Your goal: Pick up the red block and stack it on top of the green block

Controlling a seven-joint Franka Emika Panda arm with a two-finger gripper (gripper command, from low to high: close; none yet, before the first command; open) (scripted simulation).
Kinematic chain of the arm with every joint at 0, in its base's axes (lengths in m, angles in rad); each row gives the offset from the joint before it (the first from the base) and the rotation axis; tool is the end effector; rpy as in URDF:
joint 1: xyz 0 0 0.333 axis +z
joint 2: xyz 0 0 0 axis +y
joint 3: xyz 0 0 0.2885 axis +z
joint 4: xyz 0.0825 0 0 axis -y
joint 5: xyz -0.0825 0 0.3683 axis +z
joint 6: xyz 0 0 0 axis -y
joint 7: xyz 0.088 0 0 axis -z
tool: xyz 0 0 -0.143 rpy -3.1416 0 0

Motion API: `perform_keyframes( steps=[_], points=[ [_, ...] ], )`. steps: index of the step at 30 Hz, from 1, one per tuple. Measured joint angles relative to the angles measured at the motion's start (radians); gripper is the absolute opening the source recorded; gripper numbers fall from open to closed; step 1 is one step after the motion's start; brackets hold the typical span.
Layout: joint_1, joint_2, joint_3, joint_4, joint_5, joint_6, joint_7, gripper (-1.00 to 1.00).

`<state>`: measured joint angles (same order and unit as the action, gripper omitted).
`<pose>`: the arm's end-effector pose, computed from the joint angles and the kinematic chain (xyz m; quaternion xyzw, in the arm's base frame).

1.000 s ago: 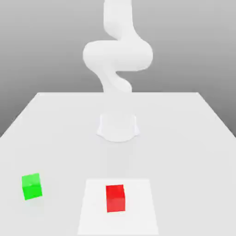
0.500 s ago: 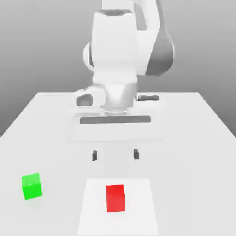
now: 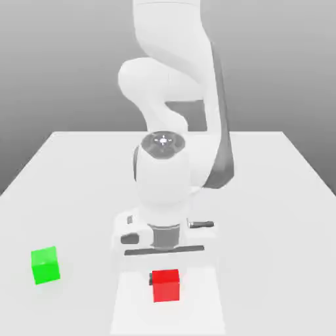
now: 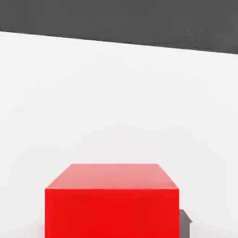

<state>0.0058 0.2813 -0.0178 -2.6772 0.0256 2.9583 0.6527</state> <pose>0.3954 -0.0072 0.0971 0.9412 -0.3378 0.0000 0.0001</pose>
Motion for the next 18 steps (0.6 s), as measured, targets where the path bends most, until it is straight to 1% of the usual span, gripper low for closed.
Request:
perform_keyframes(
  steps=[2, 7, 18],
  points=[
    [0.001, -0.035, -0.002, -0.005, -0.004, -0.03, 0.003, -1.0],
    [-0.002, -0.199, -0.01, -0.028, -0.02, -0.171, 0.021, -1.0],
    [-0.321, -0.265, -0.169, 0.024, -0.022, -0.289, 0.465, -1.0]
  ],
)
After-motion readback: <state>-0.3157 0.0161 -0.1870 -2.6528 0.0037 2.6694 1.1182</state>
